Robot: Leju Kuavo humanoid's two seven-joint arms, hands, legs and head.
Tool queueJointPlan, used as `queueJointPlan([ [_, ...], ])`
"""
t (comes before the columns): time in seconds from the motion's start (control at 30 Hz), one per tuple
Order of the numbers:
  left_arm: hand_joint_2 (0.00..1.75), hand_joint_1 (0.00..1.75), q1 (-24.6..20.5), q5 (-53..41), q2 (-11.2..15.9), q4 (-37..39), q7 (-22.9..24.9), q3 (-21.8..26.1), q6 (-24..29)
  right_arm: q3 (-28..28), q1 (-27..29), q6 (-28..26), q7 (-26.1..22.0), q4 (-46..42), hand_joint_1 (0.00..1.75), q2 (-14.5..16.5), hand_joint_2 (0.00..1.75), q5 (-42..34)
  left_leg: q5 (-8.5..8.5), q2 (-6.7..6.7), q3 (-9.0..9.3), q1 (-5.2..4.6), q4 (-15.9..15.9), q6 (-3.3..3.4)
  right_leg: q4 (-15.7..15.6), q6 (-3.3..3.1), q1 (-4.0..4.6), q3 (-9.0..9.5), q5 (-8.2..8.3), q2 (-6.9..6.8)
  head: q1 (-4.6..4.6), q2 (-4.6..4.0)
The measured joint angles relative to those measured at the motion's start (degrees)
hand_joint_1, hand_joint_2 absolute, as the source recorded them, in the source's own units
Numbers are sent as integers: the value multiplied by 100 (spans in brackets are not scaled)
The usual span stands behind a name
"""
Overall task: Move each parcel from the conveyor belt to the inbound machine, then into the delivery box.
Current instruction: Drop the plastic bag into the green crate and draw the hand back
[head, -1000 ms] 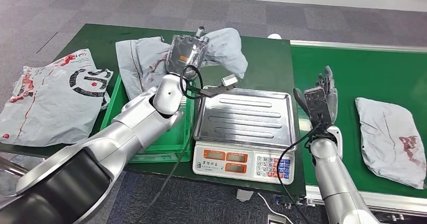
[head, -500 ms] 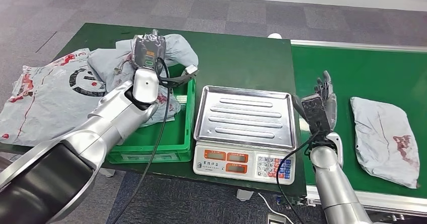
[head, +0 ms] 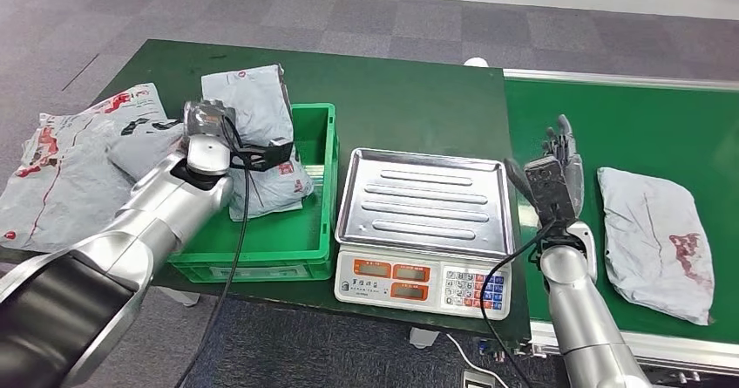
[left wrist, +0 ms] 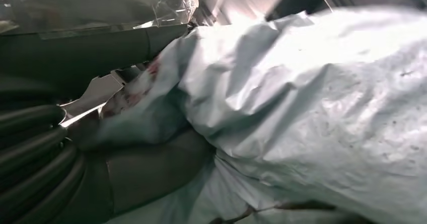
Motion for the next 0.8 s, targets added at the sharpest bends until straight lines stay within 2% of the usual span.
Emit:
queueJointPlan([
  [0.37, 175, 175, 74, 13, 0, -1, -46, 221, -66, 0, -31, 4, -7, 61, 0, -15, 175, -5, 1, 0, 1, 0, -1, -1, 0, 0, 2, -2, 1, 1, -1, 0],
  [0.4, 175, 168, 75, 13, 0, -1, -47, 232, -75, 0, -33, 4, -7, 67, 0, -16, 175, -5, 1, 0, 1, 1, -1, -1, 0, 0, 2, -2, 1, 1, -1, 0],
  [0.5, 175, 39, 75, 13, 2, -1, -88, 279, -232, 0, -65, 13, -7, 98, 0, -19, 175, -6, 0, 0, 0, 0, -1, -1, 0, 0, 2, -2, 1, 1, -1, 0],
  [0.53, 175, 2, 78, 25, 6, -1, -128, 300, -349, 0, -86, 24, -8, 112, 0, -21, 175, -7, 0, 0, 0, 0, -1, -1, 0, 0, 1, -2, 1, 1, -1, 0],
  [0.67, 175, 0, 149, 231, 42, -1, -388, 502, -600, 0, -209, 65, -24, 202, 0, -43, 0, -39, 1, 0, 0, -1, -1, -1, 0, 0, 1, -2, 1, 1, -1, 0],
  [0.8, 175, 0, 186, 365, 67, -26, -571, 786, -11, 0, -300, 85, 39, 307, 0, -75, 0, -31, 2, 0, 1, 0, 0, -1, 0, 0, 2, -3, 2, 1, -1, 0],
])
